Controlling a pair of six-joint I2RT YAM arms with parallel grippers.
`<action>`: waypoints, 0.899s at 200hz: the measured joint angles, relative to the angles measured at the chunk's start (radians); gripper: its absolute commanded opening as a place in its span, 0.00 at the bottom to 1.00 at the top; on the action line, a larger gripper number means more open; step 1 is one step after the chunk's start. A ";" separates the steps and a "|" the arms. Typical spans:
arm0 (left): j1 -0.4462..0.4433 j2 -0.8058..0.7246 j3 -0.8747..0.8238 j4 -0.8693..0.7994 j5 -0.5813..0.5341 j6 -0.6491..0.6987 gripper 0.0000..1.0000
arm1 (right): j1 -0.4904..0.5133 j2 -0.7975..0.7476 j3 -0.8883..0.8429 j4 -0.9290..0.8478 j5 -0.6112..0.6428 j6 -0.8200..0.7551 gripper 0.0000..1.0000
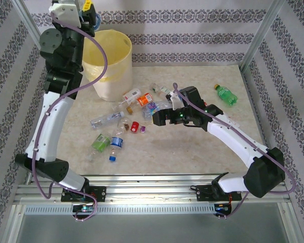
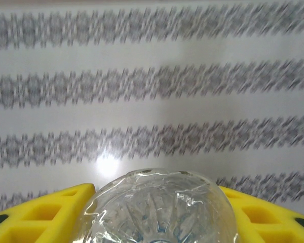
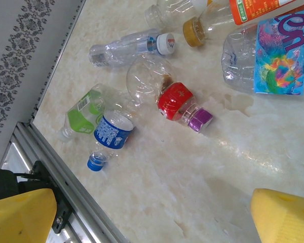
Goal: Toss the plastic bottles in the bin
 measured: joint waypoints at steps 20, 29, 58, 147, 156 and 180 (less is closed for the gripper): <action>0.058 0.071 -0.051 -0.029 0.025 -0.101 0.95 | 0.000 0.005 0.000 0.000 -0.004 -0.001 0.98; 0.073 0.108 -0.053 -0.072 0.040 -0.137 1.00 | 0.000 0.005 0.000 -0.004 -0.003 -0.001 0.98; 0.088 0.193 -0.051 -0.247 0.086 -0.243 1.00 | -0.023 0.009 0.001 -0.032 -0.002 0.001 0.98; 0.075 0.042 0.006 -0.409 0.244 -0.363 1.00 | -0.102 0.111 0.020 -0.193 0.100 0.061 0.98; 0.066 0.023 0.008 -0.415 0.264 -0.367 1.00 | -0.121 0.111 0.029 -0.209 0.119 0.064 0.98; 0.008 -0.015 0.009 -0.442 0.296 -0.365 1.00 | -0.172 0.112 0.066 -0.261 0.177 0.059 0.98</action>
